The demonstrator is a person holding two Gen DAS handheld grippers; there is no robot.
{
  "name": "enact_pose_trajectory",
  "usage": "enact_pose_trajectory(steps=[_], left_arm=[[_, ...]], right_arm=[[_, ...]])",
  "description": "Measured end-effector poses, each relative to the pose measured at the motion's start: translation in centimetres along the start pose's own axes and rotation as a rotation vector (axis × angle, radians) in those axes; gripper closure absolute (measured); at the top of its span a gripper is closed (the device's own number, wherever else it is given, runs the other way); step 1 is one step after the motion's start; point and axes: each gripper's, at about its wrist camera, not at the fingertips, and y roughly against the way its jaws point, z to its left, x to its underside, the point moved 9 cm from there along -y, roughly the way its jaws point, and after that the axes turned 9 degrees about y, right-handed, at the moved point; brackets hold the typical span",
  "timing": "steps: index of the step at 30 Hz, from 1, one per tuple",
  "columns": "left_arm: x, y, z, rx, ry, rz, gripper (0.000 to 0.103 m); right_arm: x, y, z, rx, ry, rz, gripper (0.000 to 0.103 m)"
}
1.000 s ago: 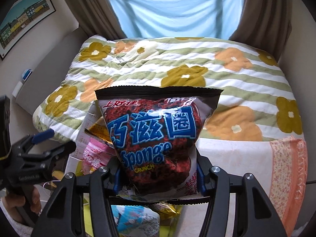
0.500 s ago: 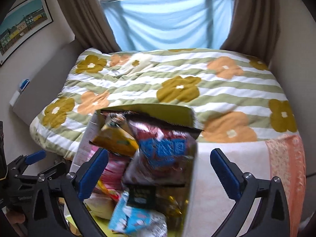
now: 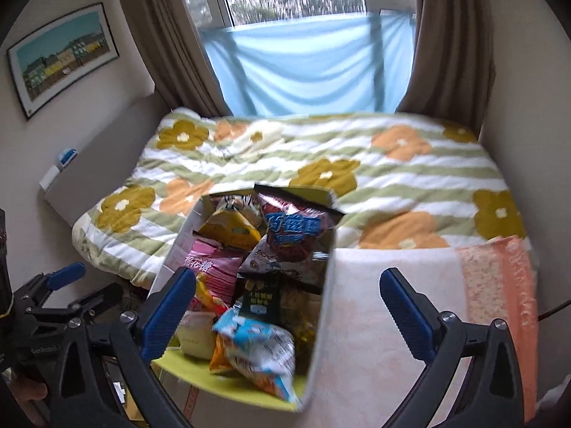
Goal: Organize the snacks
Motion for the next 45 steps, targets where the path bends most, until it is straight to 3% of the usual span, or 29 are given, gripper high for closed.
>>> enact_pose_trajectory(steps=[7, 15, 25, 45], left_arm=[[3.0, 11.9, -5.9, 0.024, -0.06, -0.193, 0.0], [8.4, 17.3, -8.5, 0.023, -0.068, -0.257, 0.0], [12.1, 19.7, -10.4, 0.032, -0.091, -0.284, 0.0], [12.9, 20.6, -10.5, 0.034, -0.091, -0.285, 0.0]], right_arm=[[3.2, 12.2, -3.5, 0.138, 0.041, -0.103, 0.0], [8.8, 20.7, -6.4, 0.288, 0.033, -0.156, 0.0], [12.5, 23.8, -7.7, 0.328, 0.005, -0.181, 0.0], [13.0, 24.7, -7.1, 0.321, 0.005, -0.204, 0.0]])
